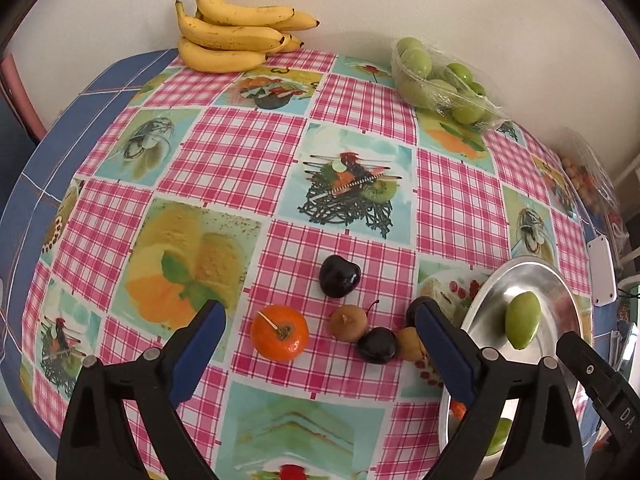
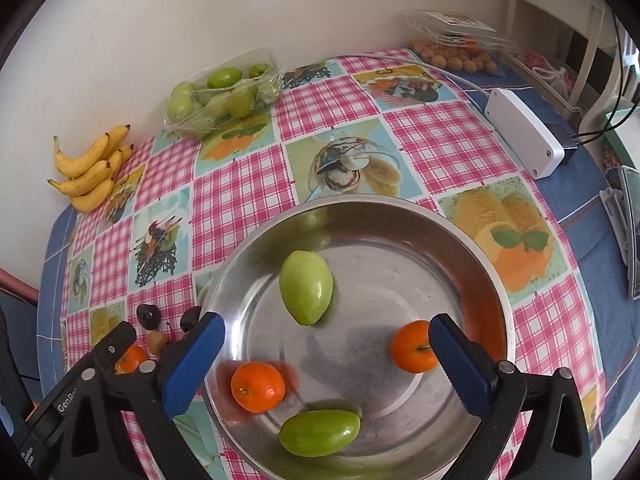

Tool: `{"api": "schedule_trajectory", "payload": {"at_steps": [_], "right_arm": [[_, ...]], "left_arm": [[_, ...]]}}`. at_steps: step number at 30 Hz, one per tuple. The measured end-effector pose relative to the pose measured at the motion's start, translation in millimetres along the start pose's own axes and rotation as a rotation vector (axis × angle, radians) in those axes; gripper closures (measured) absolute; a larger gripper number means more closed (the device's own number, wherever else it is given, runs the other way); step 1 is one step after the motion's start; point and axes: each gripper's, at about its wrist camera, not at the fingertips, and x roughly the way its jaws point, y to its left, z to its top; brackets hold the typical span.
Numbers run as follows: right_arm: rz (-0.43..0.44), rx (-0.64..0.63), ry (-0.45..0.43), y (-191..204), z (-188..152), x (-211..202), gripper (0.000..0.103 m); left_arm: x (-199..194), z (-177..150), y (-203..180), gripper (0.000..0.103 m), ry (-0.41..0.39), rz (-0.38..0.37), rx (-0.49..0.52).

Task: Organize fruits
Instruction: 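Move both grippers back toward the plums and kiwis on the tablecloth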

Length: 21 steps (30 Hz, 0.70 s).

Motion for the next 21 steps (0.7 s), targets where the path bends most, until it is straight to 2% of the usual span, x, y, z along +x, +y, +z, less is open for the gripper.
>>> {"api": "schedule_trajectory", "payload": {"at_steps": [6,12,21], "right_arm": [[0.014,-0.051,-0.005,17.9,-3.0,-2.6,0.0],[0.1,-0.104,0.017,47.6,-10.9,-2.7,0.0],[0.172,-0.23,0.032,100.2,-25.5,1.0,0.0]], "left_arm": [[-4.9,6.9,21.1,0.007,-0.044,0.004,-0.043],[-7.0,12.5,57.7,0.007,-0.059,0.03,-0.133],[-4.7,11.5,94.6,0.007,-0.063,0.03,-0.214]]}}
